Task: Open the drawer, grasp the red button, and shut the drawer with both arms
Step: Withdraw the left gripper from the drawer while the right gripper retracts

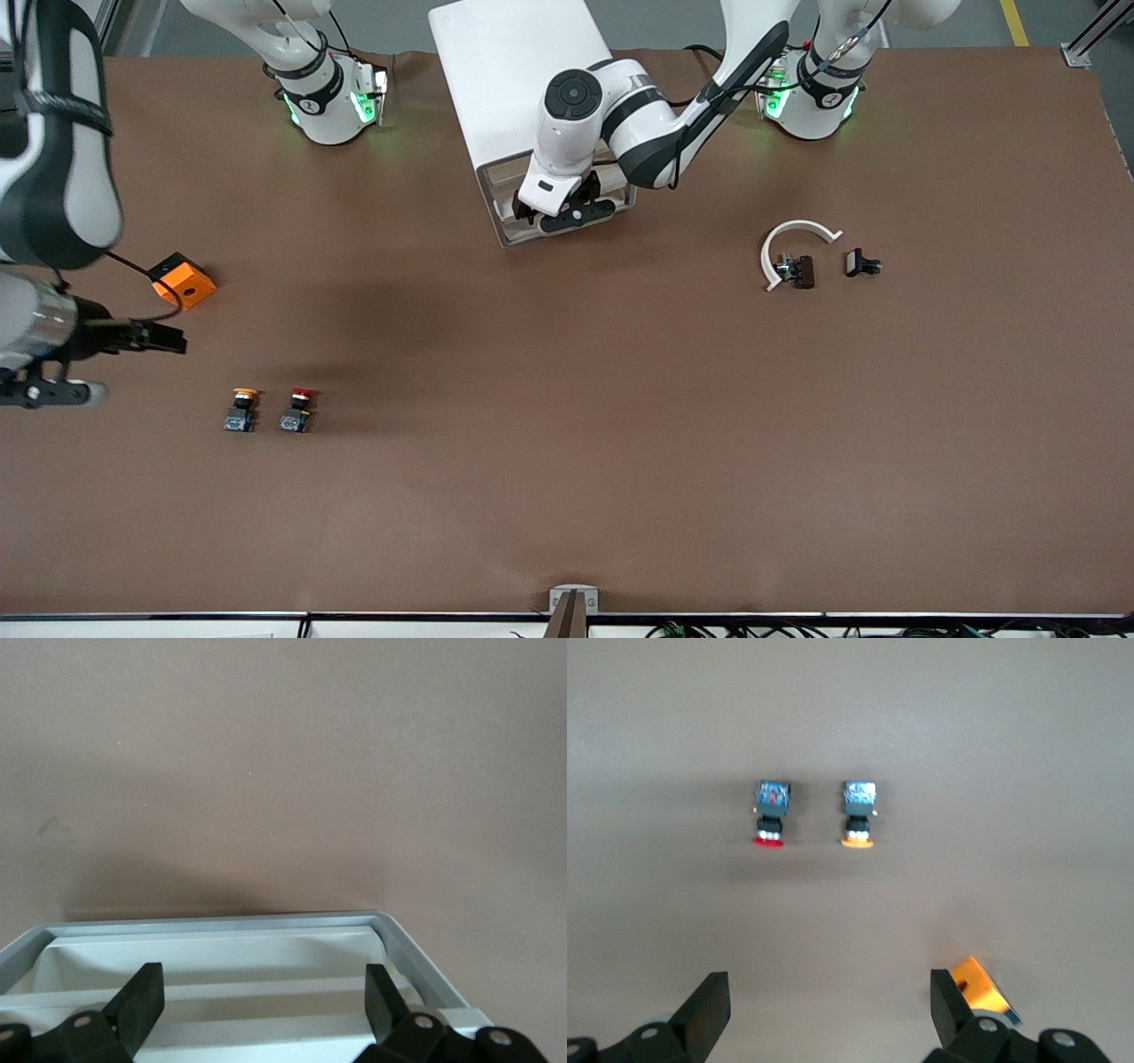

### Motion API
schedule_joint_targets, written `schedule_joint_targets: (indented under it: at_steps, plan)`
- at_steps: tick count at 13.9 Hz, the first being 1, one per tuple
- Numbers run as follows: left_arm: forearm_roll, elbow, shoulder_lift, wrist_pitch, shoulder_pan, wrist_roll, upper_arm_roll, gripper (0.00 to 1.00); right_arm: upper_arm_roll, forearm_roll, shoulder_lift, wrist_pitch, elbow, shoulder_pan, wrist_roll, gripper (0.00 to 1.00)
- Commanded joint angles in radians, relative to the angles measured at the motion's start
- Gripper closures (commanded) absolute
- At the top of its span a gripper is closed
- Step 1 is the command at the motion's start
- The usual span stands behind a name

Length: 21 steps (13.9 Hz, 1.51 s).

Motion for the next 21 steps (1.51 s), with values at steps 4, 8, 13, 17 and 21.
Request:
schedule_joint_targets:
  at_steps: [4,8,13,17,21]
  plan:
    - [-0.064,0.004,0.013,-0.008,-0.006,-0.008,-0.038,0.00,0.016,-0.007,-0.040,-0.091,0.056,-0.062,-0.036,0.00]
    - [-0.079,0.010,0.014,-0.008,-0.006,-0.003,-0.038,0.00,0.015,-0.014,-0.092,-0.172,0.059,-0.076,-0.028,0.00]
    - [-0.061,0.050,0.017,-0.006,0.044,0.005,-0.021,0.00,0.007,-0.037,-0.083,-0.275,0.155,-0.103,-0.025,0.00]
    - [0.039,0.122,0.007,-0.006,0.165,0.005,-0.019,0.00,0.018,-0.017,-0.091,-0.278,0.155,-0.125,-0.022,0.00]
    - [0.051,0.133,-0.059,-0.006,0.316,0.058,-0.021,0.00,0.018,-0.013,-0.083,-0.283,0.134,-0.100,0.058,0.00]
